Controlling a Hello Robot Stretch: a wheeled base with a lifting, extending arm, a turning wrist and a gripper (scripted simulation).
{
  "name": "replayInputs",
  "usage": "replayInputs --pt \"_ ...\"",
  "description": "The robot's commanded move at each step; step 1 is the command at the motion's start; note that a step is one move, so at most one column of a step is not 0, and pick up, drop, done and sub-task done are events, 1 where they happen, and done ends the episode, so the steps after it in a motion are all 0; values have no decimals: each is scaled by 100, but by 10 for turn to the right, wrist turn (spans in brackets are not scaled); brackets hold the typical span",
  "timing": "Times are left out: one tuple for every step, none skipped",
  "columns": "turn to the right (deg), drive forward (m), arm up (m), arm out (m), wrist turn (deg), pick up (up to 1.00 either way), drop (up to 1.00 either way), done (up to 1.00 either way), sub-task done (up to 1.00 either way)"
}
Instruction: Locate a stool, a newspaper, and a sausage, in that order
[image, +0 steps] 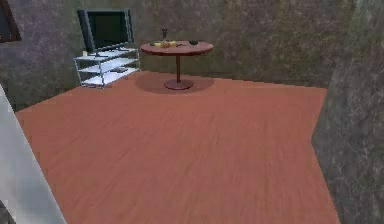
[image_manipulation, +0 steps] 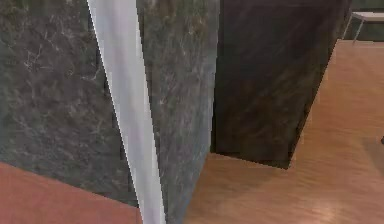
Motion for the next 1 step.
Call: replayInputs --pt "0 100 0 0 0 0 0 0 0"
